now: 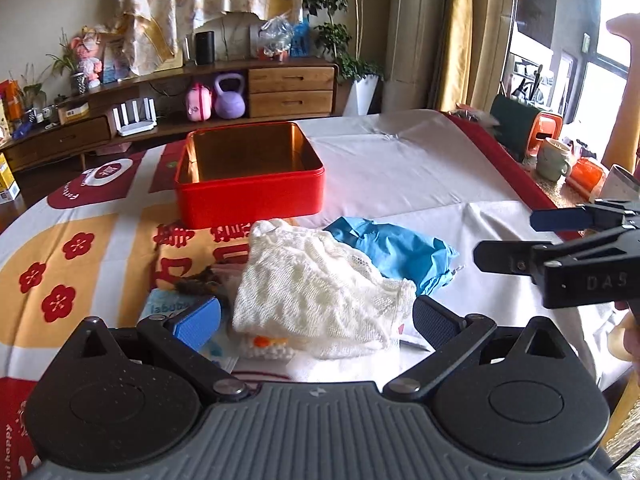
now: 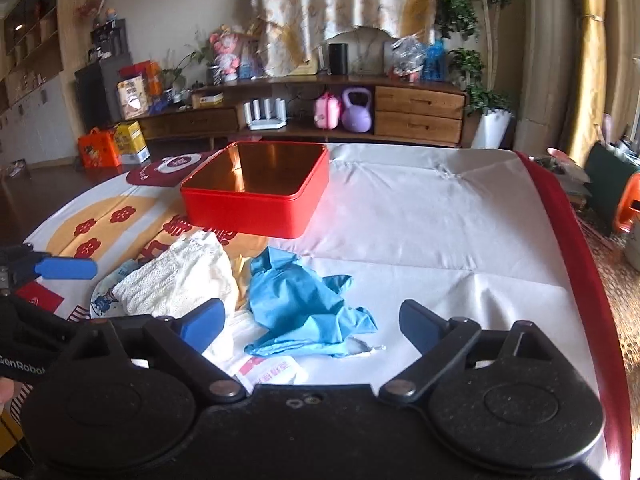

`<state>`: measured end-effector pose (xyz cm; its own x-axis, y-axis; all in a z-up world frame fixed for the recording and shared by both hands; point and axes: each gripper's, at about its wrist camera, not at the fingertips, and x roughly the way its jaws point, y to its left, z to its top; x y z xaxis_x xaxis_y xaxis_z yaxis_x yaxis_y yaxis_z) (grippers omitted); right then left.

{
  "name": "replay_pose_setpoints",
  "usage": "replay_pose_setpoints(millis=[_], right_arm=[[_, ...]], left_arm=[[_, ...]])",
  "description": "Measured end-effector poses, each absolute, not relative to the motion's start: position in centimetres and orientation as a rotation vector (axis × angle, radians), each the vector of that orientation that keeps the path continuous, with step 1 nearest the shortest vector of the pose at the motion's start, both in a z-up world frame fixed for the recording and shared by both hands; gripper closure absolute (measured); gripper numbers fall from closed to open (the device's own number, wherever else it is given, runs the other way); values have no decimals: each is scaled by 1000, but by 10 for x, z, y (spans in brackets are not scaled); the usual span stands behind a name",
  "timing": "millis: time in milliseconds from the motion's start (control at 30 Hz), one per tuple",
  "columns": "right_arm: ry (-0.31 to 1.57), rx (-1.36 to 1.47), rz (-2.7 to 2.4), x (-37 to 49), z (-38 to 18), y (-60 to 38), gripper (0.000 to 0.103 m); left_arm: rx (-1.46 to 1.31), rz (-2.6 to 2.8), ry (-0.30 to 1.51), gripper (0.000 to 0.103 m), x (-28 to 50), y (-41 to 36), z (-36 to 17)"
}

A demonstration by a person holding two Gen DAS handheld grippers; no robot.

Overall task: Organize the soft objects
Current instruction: 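Lower the left tool onto the white mesh cloth while the right tool grasps the blue gloves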

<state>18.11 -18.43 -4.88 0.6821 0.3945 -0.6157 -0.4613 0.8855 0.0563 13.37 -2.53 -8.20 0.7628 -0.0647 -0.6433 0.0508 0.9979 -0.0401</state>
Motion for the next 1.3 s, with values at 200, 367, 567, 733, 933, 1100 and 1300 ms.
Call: replay_pose_setpoints(millis=[200, 367, 567, 733, 933, 1100, 1300], right_arm=[[703, -136, 500, 215, -58, -175, 20], [750, -146, 507, 239, -71, -165, 23], [805, -158, 519, 256, -91, -153, 34], [838, -138, 540, 260, -99, -151, 49], [846, -99, 557, 259, -98, -153, 69], [845, -92, 567, 254, -95, -154, 93], [809, -102, 563, 245, -86, -153, 102]], left_arm=[[-28, -77, 768, 0, 169, -27, -93], [-32, -54, 793, 0, 187, -25, -103], [-5, -39, 819, 1, 193, -24, -117], [-8, -42, 810, 3, 194, -22, -121], [-15, -46, 799, 25, 193, -20, -120], [-4, -41, 786, 43, 188, -21, -118], [-6, -35, 748, 63, 180, -20, -109]])
